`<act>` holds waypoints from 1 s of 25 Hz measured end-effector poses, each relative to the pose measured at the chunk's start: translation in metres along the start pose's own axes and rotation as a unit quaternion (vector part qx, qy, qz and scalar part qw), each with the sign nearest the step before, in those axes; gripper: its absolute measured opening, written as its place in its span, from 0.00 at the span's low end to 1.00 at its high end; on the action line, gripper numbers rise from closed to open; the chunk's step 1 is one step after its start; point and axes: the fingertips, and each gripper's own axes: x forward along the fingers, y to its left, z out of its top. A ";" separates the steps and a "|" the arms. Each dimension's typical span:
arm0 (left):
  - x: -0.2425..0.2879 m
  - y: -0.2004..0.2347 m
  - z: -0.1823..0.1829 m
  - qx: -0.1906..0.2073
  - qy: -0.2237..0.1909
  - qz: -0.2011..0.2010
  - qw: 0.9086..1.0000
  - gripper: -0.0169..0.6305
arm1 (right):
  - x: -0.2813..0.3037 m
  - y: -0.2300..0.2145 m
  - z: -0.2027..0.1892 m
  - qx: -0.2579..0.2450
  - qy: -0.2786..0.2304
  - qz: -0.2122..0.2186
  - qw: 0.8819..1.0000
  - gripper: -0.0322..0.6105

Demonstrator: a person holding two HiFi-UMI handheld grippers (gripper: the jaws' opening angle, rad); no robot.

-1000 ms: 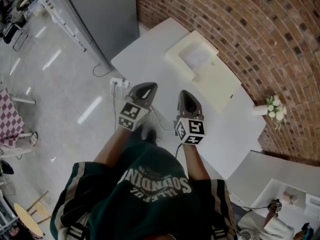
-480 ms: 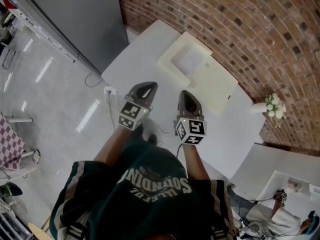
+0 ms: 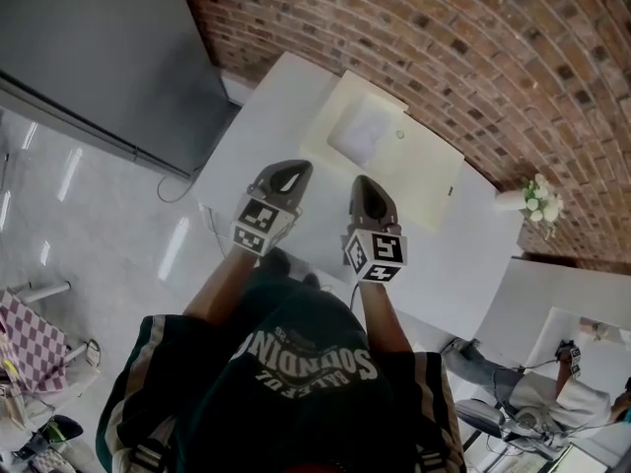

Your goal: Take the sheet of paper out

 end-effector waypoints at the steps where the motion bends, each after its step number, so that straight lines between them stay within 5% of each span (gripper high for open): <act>1: 0.004 0.004 0.000 0.001 0.001 -0.007 1.000 0.04 | 0.005 0.000 0.000 0.002 0.000 -0.006 1.000 0.05; 17: 0.033 0.027 -0.011 0.006 0.029 -0.094 0.995 0.04 | 0.022 -0.009 -0.012 0.036 0.014 -0.102 0.994 0.05; 25: 0.042 0.017 -0.014 0.014 0.031 -0.107 0.994 0.04 | 0.016 -0.018 -0.015 0.041 0.016 -0.111 0.993 0.05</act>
